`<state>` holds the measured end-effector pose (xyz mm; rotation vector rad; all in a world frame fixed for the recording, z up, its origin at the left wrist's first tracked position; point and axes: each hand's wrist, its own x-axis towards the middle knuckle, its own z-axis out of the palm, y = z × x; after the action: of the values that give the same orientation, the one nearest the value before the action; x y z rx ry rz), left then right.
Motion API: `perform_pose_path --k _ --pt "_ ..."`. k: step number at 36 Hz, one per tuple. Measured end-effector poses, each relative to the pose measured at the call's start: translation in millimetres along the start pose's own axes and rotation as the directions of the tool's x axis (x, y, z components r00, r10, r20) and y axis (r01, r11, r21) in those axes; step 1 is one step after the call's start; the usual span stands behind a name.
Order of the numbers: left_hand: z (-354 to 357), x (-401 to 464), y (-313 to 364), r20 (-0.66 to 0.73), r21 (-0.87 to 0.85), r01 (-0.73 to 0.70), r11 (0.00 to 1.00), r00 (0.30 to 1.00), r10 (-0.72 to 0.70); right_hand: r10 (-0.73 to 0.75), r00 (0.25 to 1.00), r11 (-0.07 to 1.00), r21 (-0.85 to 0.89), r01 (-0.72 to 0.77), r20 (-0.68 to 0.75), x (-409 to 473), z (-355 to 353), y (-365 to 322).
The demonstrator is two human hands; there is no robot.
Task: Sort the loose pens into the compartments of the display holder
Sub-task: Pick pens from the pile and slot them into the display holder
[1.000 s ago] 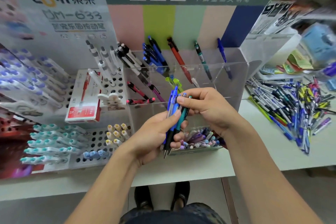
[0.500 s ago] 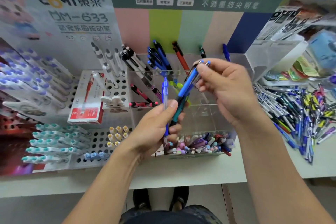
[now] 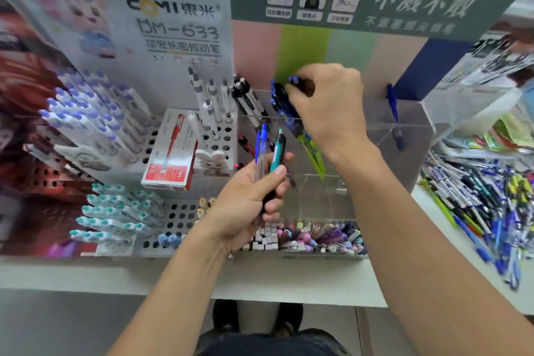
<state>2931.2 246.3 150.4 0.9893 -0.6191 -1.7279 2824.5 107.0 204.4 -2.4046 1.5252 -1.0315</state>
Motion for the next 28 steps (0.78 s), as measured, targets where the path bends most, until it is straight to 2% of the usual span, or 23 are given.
perform_pose_path --k 2,6,7,9,11,13,14,15,16,18,20,22,23,26,28 --pt "-2 0 0 -0.025 -0.005 -0.01 1.0 1.0 0.01 0.039 0.993 0.998 -0.052 -0.034 0.109 2 2 -4" --pt "-2 0 2 -0.09 -0.035 -0.002 0.999 0.996 -0.001 0.092 0.982 0.994 -0.064 -0.083 0.162 0 1 -3" --pt "-2 0 3 -0.088 -0.048 0.01 0.999 0.996 -0.015 0.107 0.977 0.994 -0.022 -0.105 0.185 -2 -1 -1" --pt "-2 0 3 -0.077 -0.072 0.01 0.997 0.997 -0.015 0.141 0.964 0.968 0.172 -0.182 0.227 -11 -11 4" --pt "-3 0 3 -0.071 -0.092 -0.029 0.995 0.997 0.023 0.168 0.976 0.902 0.376 -0.209 0.14 -26 -28 12" --pt "-3 0 3 -0.048 -0.063 -0.051 0.997 0.998 0.048 0.274 0.961 0.861 0.455 -0.227 -0.038 -46 -43 22" --pt "-1 1 2 -0.034 -0.032 -0.054 0.998 0.998 0.053 0.353 0.933 0.827 0.49 -0.276 -0.069 -56 -49 26" --pt "1 3 0 -0.02 0.005 -0.054 0.999 0.998 0.054 0.43 0.903 0.776 0.522 -0.353 -0.027 -66 -51 29" --pt "5 5 -3 -0.002 0.039 -0.05 0.998 0.999 0.05 0.471 0.878 0.715 0.544 -0.439 0.088 -75 -51 30" --pt "14 12 -11 0.025 0.116 -0.043 0.992 0.999 0.041 0.425 0.829 0.631 0.537 -0.56 0.364 -92 -48 27" --pt "22 17 -21 0.043 0.191 -0.04 0.981 0.999 0.032 0.359 0.774 0.532 0.567 -0.629 0.522 -106 -43 22" --pt "28 23 -30 0.042 0.241 -0.036 0.97 0.999 0.027 0.39 0.733 0.371 0.634 -0.679 0.557 -116 -40 25" --pt "29 25 -34 0.034 0.26 -0.027 0.965 0.999 0.018 0.422 0.717 0.326 0.646 -0.69 0.554 -121 -40 29" --pt "35 29 -42 0.001 0.302 0.015 0.953 1.0 -0.016 0.523 0.698 0.328 0.64 -0.694 0.489 -131 -42 45" --pt "38 32 -44 -0.044 0.31 0.032 0.95 0.999 -0.019 0.625 0.674 0.274 0.697 -0.662 0.394 -130 -50 58"
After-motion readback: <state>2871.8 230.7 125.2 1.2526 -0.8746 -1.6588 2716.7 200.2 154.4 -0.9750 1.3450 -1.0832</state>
